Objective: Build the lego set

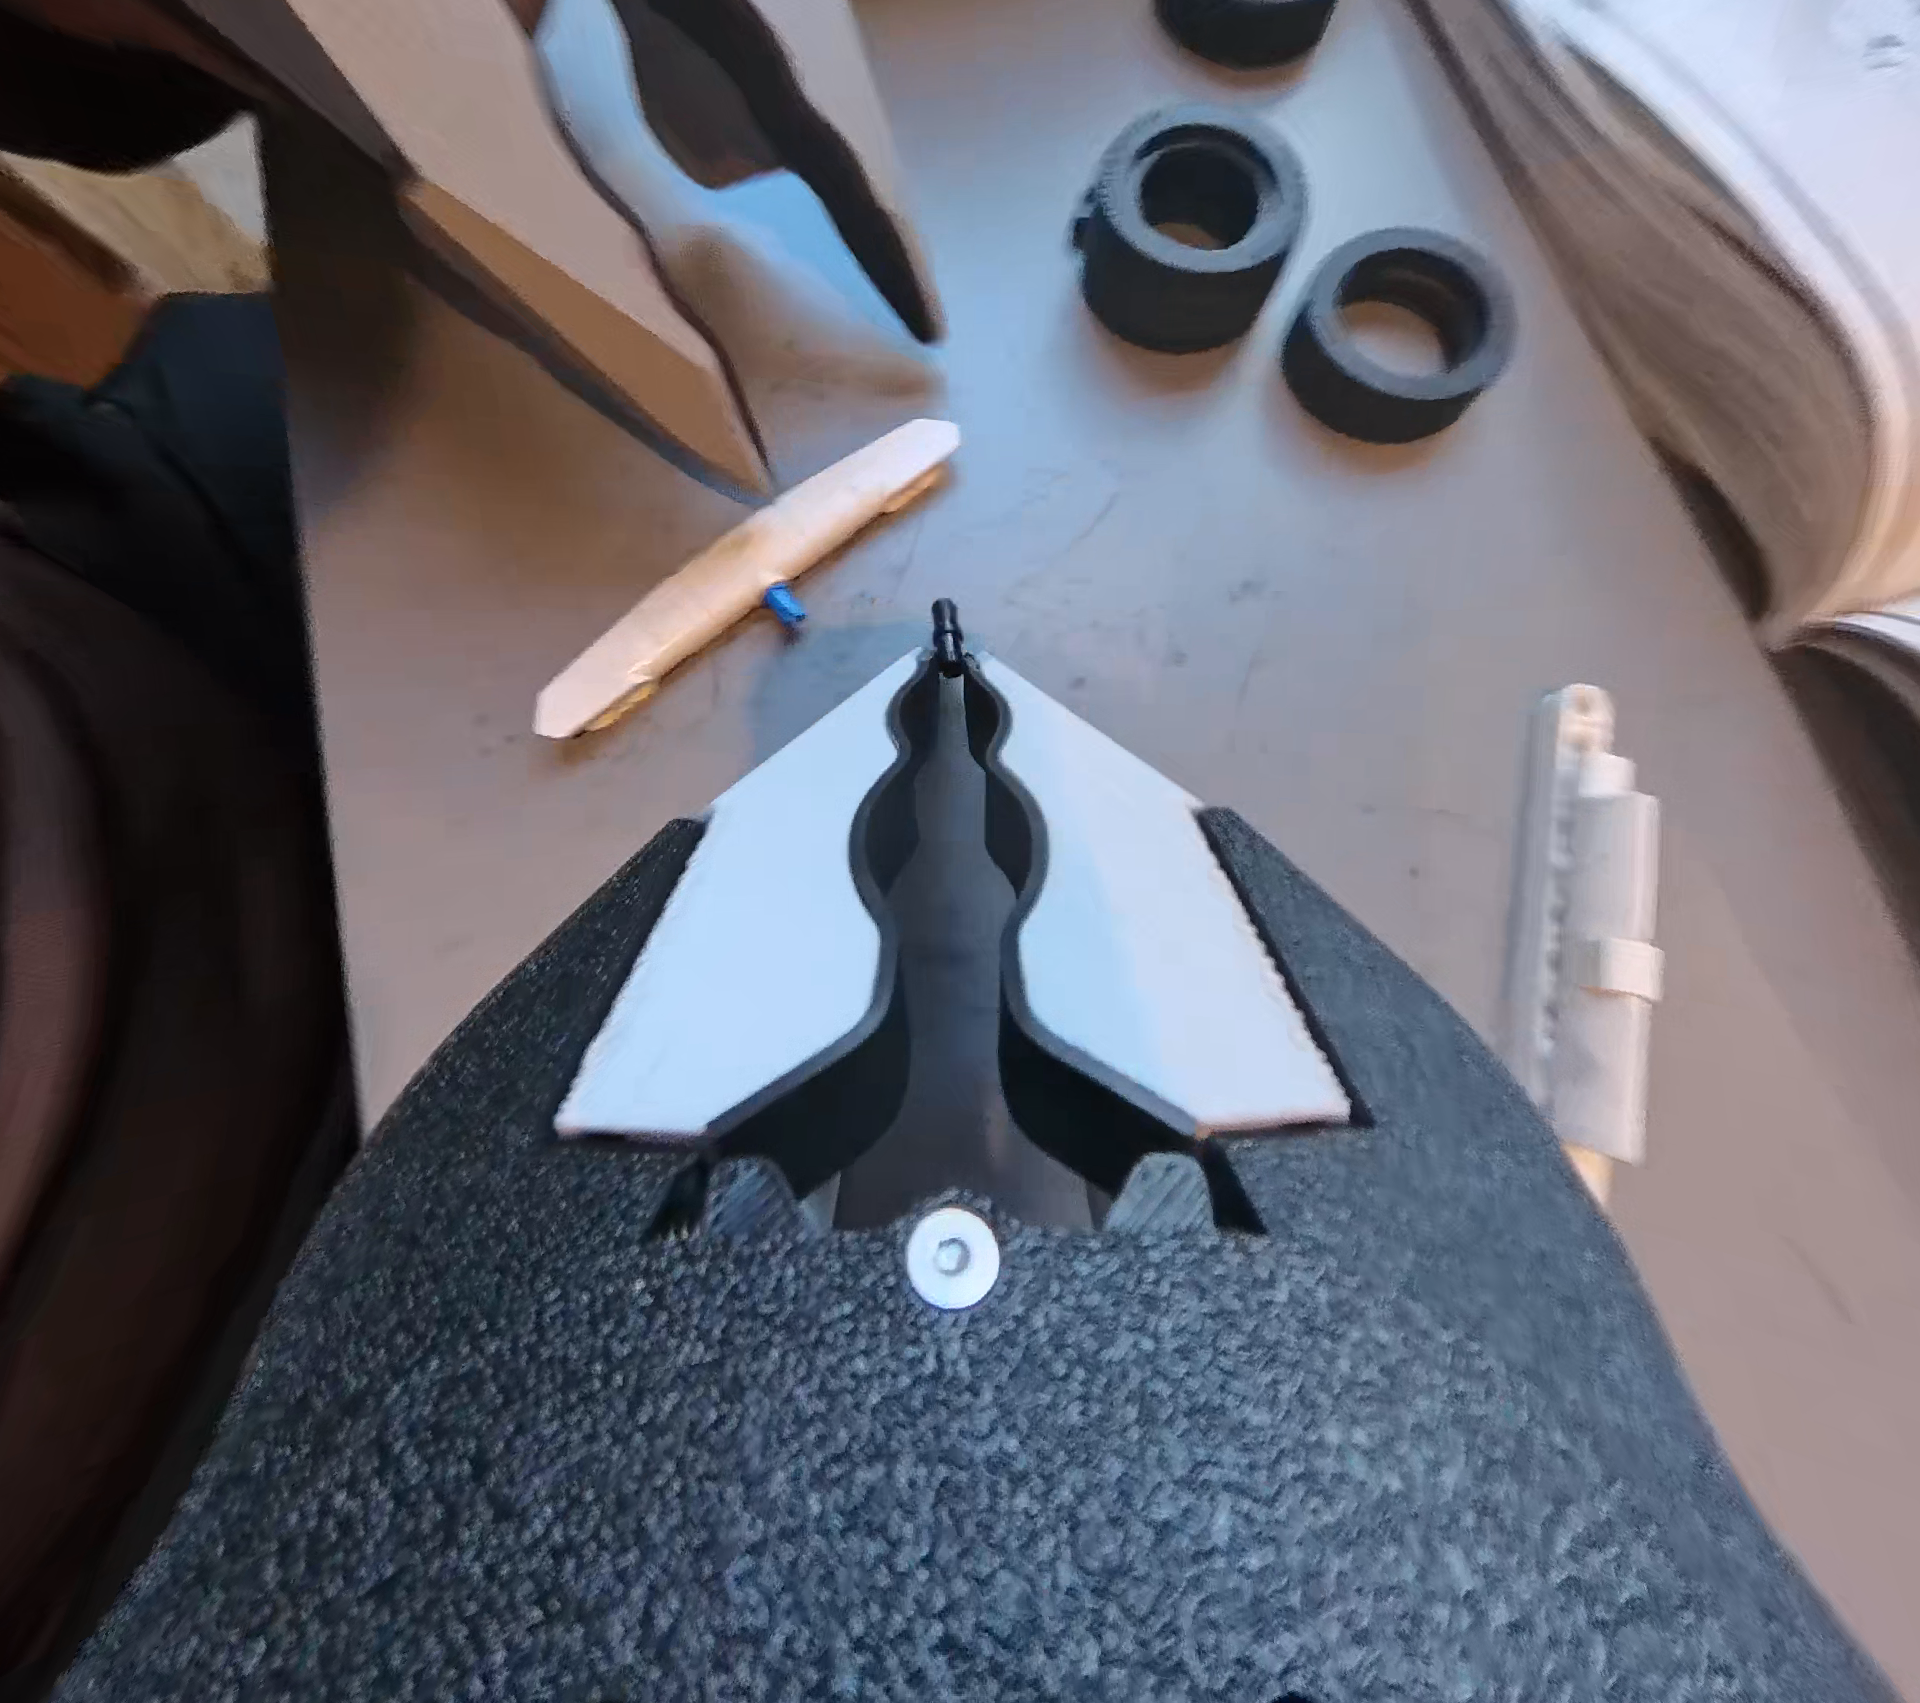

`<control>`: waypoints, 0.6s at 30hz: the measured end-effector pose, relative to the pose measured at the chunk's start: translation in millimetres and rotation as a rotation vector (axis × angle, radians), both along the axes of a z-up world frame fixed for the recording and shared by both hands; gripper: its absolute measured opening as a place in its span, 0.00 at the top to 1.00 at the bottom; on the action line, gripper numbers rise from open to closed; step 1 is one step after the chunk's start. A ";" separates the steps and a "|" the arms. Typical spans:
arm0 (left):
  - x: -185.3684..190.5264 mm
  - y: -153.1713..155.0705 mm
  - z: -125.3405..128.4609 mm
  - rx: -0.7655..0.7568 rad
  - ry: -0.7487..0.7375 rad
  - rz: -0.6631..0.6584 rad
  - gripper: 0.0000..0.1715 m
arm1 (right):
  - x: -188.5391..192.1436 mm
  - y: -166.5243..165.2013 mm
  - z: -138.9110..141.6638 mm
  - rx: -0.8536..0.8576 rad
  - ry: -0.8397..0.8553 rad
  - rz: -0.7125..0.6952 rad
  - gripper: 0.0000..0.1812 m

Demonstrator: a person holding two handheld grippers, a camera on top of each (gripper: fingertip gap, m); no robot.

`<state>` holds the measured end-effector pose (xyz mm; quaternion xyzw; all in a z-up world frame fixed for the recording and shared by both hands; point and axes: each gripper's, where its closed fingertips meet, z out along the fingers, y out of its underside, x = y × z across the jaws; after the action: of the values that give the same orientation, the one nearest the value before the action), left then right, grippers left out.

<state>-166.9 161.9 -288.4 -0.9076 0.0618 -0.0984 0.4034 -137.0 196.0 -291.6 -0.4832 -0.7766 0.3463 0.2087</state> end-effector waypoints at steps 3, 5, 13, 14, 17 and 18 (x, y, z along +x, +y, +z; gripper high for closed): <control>0.2 2.6 -4.1 -0.014 0.048 0.024 0.70 | 4.7 -11.6 -1.0 0.000 -0.009 0.042 0.98; -6.2 3.7 -3.0 0.000 0.094 0.052 0.71 | 8.0 -19.2 -3.6 0.011 -0.023 0.068 0.98; -39.4 -5.4 3.3 0.010 0.130 0.177 0.73 | 14.8 -30.3 -2.5 0.002 -0.024 0.072 0.97; -36.0 -5.3 6.5 0.017 0.099 0.176 0.73 | 15.2 -27.4 -2.1 0.001 -0.021 0.058 0.97; -15.9 -1.2 9.4 0.004 0.010 0.138 0.73 | 16.1 -18.7 -1.6 -0.004 -0.019 0.015 0.97; -9.5 2.0 8.1 -0.011 -0.005 0.126 0.73 | 16.1 -16.2 -1.9 -0.002 -0.020 0.005 0.97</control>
<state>-176.3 163.8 -280.2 -0.9117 0.0027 -0.0755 0.4039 -120.9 179.7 -293.5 -0.4851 -0.7794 0.3427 0.1994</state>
